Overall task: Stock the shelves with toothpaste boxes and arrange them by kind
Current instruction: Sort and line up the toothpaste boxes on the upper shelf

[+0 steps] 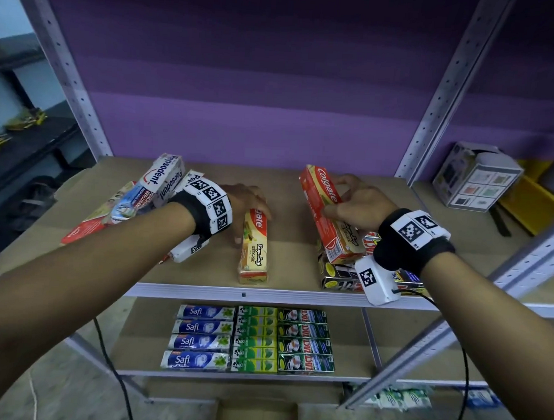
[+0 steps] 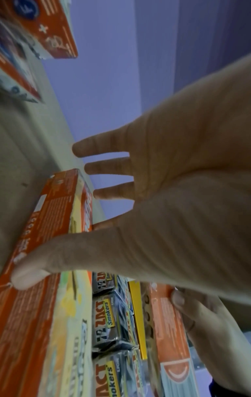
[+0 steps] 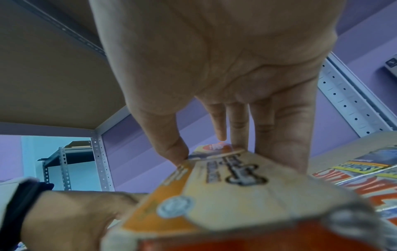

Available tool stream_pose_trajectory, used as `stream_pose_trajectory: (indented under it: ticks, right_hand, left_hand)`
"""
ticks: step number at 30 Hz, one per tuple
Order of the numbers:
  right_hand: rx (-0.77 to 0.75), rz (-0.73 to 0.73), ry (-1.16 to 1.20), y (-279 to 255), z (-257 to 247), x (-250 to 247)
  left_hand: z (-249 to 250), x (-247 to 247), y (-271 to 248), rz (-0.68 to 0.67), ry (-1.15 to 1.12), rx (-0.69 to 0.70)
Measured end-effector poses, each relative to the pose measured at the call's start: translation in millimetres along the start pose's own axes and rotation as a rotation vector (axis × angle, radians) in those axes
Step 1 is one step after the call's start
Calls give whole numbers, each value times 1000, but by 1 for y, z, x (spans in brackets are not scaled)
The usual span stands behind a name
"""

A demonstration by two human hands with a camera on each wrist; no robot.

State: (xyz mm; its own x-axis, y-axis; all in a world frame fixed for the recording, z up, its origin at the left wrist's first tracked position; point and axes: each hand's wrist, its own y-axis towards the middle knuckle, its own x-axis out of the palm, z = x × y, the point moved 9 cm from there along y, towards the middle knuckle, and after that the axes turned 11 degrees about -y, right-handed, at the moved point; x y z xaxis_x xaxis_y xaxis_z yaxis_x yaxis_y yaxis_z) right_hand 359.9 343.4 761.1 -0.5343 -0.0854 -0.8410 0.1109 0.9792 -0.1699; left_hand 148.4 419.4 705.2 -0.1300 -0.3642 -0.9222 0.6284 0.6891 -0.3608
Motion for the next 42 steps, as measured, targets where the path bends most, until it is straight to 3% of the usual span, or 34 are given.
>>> stream_pose_trajectory:
  ticks: [10,32,42]
  right_hand:
    - [16,36,37,8,-1,-15]
    - [41,36,84,6,30,-26]
    - [-122,167,149,37,-7,-31]
  left_hand:
    - [-16,-1,-9,112,-125,-156]
    - [-2,-17,14,162,-134,-146]
    - [-13,-15,6,270,-194,-167]
